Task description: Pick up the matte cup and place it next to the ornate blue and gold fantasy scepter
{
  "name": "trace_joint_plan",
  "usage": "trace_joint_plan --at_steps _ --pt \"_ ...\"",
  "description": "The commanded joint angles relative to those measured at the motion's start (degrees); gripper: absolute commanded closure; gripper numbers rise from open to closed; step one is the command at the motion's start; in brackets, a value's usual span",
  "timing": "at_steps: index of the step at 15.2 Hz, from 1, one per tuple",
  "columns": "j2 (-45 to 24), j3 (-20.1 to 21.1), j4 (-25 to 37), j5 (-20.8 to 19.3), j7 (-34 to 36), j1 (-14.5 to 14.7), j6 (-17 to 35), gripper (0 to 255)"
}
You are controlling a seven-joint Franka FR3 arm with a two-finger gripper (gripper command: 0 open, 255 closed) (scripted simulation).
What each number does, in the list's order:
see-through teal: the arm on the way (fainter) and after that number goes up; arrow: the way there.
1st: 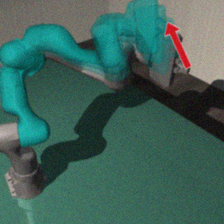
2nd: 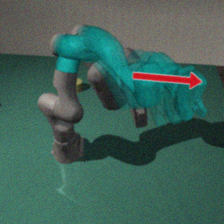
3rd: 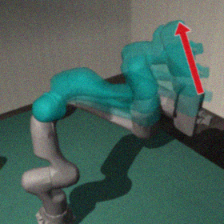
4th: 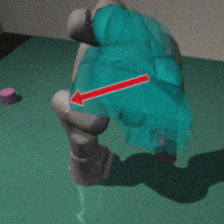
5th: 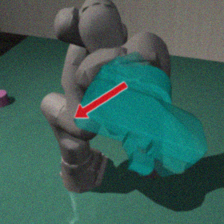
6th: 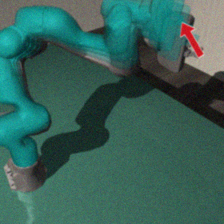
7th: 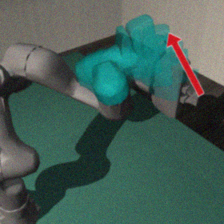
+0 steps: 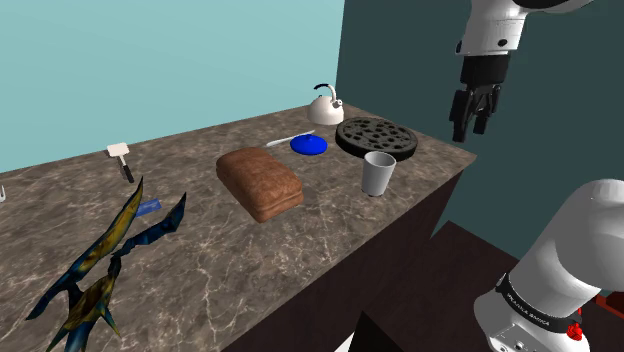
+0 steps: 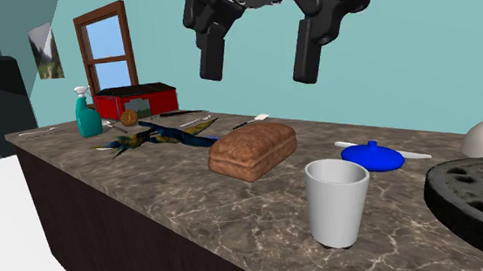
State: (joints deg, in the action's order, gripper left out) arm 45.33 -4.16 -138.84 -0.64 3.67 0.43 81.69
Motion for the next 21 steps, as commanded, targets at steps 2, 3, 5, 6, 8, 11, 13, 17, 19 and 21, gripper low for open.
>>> trace_joint_plan --at_steps 2,3,5,6,8,11,13,17,19,21 --pt "-1.35 -0.46 -0.46 -0.13 -0.32 -0.1 2.14 0" --pt "-2.77 -0.93 -0.84 -0.24 -0.65 -0.18 4.26 0" --pt "-5.84 -1.86 -1.34 -0.37 -1.33 -0.33 8.48 0" --pt "-7.47 -2.33 -1.47 -0.4 -1.68 -0.37 10.56 0" --pt "-10.93 -3.28 -1.46 -0.35 -2.41 -0.41 14.64 0" --pt "-16.52 -4.66 -0.82 0.04 -3.64 -0.41 20.51 0" --pt "-20.46 -5.57 0.02 0.54 -4.56 -0.33 24.2 0" --pt "-28.75 -7.27 2.7 2.21 -6.73 -0.1 30.89 0" --pt "-33.04 -8.02 4.52 3.42 -7.99 0.02 33.83 0" --pt "-36.86 -8.6 6.39 4.7 -9.2 0.08 36.16 0"
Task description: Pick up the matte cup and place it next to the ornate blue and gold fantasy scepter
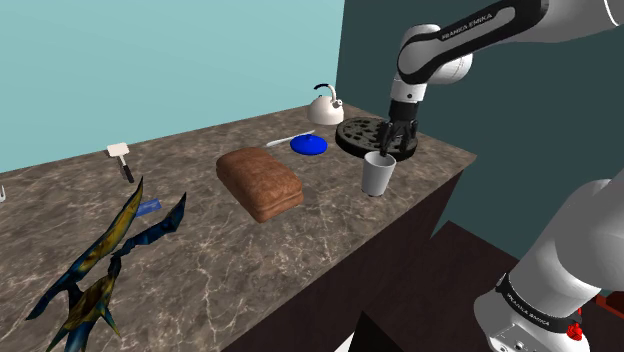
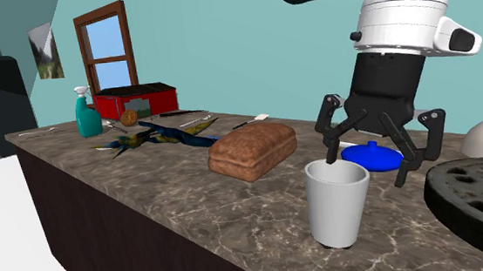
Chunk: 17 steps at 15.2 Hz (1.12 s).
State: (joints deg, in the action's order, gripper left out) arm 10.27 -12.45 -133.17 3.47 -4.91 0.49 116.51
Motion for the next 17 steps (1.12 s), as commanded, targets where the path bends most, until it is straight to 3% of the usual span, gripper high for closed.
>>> trace_joint_plan --at_steps 1,8,15,16,17 --pt "-2.08 -0.28 0.19 0.7 -0.7 0.03 2.14 0" --pt "-4.23 -0.19 -3.0 1.56 -1.27 0.29 7.42 0" --pt "-4.23 -0.19 -2.99 1.55 -1.27 0.29 7.41 0" --pt "-4.23 -0.19 -2.99 1.55 -1.27 0.29 7.41 255" --pt "-4.23 -0.19 -2.99 1.55 -1.27 0.29 7.41 255"
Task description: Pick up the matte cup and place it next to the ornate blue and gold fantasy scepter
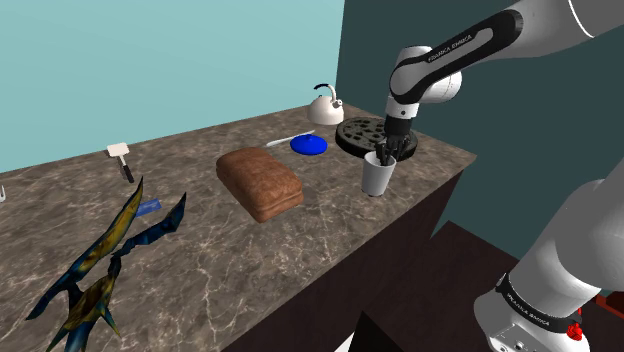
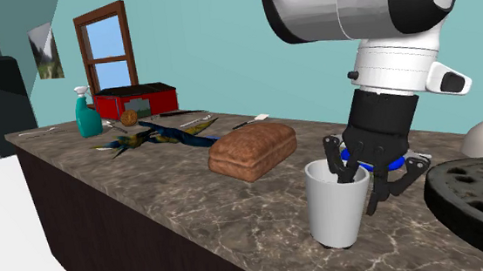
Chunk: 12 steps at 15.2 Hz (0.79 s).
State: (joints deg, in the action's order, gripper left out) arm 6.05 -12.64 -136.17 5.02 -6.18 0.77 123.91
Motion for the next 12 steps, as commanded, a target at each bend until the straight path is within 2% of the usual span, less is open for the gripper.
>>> trace_joint_plan --at_steps 1,8,12 --pt "0.0 0.0 0.0 0.0 0.0 0.0 0.0 255" --pt "-0.01 0.0 0.0 0.0 0.0 0.0 0.01 255" --pt "1.79 0.1 1.46 -0.6 0.65 -0.07 -3.16 255"
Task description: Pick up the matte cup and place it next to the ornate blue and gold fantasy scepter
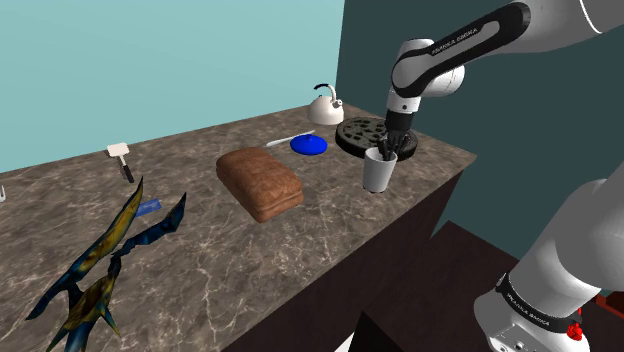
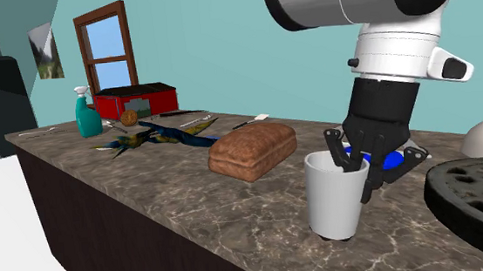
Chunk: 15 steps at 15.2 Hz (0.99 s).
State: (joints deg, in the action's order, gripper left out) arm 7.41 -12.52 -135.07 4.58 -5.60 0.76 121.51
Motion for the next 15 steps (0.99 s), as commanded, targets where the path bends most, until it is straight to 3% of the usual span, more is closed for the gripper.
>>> trace_joint_plan --at_steps 1,15 --pt "0.83 0.0 0.75 -0.29 0.23 -0.07 -1.56 255" --pt "5.2 0.42 7.56 -1.48 1.92 -0.18 -12.55 255"
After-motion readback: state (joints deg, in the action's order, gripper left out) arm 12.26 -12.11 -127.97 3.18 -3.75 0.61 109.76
